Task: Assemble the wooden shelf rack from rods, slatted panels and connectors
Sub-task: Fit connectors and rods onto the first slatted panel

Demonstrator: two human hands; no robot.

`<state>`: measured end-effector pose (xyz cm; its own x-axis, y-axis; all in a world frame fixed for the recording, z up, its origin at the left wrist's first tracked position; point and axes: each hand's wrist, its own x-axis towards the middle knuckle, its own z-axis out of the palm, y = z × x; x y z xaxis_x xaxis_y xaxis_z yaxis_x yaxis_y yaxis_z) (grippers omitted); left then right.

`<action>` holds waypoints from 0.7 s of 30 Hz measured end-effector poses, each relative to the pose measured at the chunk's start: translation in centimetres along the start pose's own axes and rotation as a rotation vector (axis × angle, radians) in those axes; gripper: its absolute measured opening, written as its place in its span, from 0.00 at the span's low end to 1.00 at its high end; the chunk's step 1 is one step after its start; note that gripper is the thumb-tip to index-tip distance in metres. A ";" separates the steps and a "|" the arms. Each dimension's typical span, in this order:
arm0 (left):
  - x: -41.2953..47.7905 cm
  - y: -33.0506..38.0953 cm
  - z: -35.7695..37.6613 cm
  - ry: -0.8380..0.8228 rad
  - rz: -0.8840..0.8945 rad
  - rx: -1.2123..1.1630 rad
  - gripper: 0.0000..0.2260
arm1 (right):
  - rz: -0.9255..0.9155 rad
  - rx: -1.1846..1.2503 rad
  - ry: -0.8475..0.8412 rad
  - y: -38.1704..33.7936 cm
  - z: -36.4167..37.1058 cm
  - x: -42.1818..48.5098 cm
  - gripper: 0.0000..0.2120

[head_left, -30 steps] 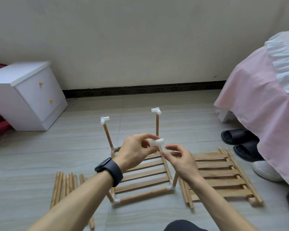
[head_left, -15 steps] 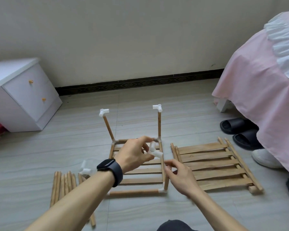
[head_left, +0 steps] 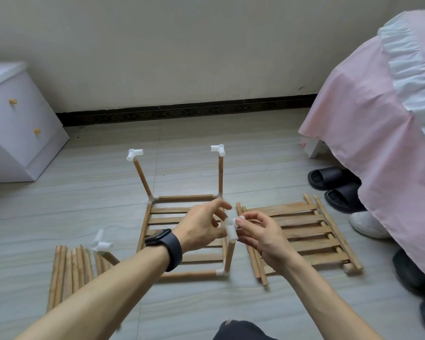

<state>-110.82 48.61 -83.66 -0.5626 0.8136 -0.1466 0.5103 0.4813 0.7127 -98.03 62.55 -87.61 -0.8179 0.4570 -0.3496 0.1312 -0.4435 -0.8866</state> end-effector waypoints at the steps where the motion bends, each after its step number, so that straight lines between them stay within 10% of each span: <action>1: 0.1 -0.2 0.3 0.025 -0.034 -0.001 0.20 | 0.010 0.056 0.022 0.1 0.0 -0.1 0.12; 12: 0.7 -1.5 1.2 -0.142 -0.197 -0.206 0.13 | 0.065 0.157 0.057 2.8 -0.1 -1.4 0.14; 21: 1.6 -1.5 1.4 -0.126 -0.191 -0.310 0.12 | 0.011 -0.285 -0.021 1.7 -0.7 -1.4 0.12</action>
<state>-111.58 49.67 -85.96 -0.5345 0.7619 -0.3658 0.1722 0.5219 0.8354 -96.28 61.71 -88.85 -0.8266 0.4361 -0.3557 0.2896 -0.2125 -0.9333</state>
